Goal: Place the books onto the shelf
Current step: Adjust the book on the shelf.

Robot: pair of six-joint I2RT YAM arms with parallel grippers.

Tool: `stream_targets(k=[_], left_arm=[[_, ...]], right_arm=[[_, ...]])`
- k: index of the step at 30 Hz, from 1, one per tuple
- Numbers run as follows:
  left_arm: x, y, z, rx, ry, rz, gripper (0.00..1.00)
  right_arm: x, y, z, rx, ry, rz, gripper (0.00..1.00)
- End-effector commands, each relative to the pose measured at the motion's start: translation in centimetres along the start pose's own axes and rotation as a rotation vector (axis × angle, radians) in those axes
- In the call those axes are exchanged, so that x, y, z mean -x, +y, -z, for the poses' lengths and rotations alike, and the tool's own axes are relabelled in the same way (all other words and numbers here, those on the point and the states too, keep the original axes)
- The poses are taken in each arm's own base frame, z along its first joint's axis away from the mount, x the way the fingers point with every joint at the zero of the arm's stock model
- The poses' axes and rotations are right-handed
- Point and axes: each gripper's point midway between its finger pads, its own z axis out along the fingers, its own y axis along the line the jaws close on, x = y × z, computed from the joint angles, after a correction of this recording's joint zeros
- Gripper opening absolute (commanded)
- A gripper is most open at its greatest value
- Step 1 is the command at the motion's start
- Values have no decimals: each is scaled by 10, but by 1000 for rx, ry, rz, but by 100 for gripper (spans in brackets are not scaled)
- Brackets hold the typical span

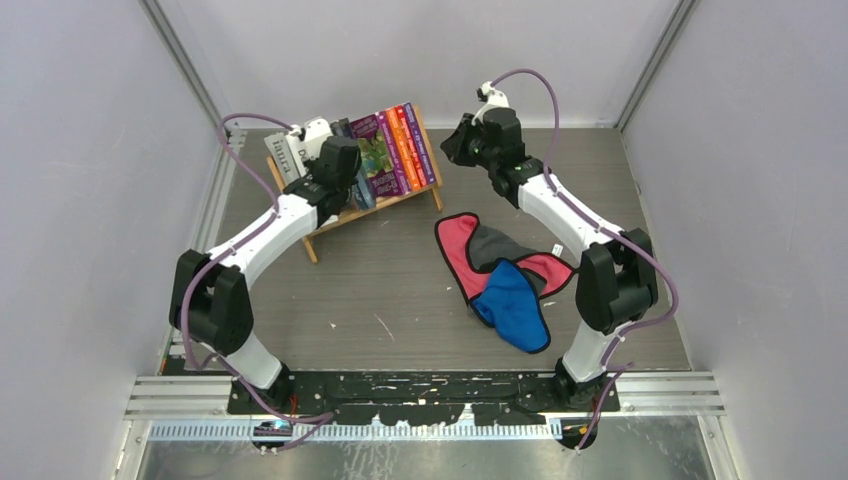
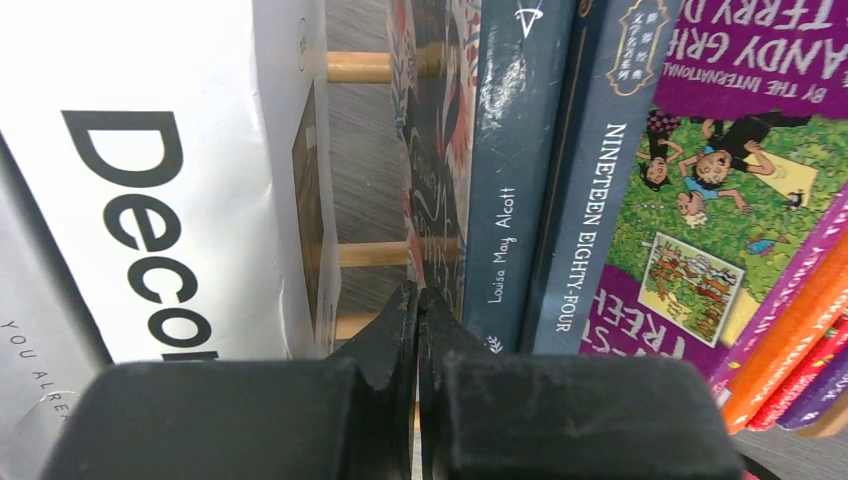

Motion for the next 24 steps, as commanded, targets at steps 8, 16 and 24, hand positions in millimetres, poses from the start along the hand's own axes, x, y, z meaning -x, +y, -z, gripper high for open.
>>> stream_targets(k=[8, 16, 24], left_arm=[[22, 0, -20, 41, -88, 73, 0], [7, -2, -42, 54, -70, 89, 0], [3, -4, -57, 59, -82, 112, 0]], right_arm=[[28, -5, -15, 29, -84, 5, 14], [28, -27, -38, 7, -98, 1, 13], [32, -44, -56, 9, -126, -22, 13]])
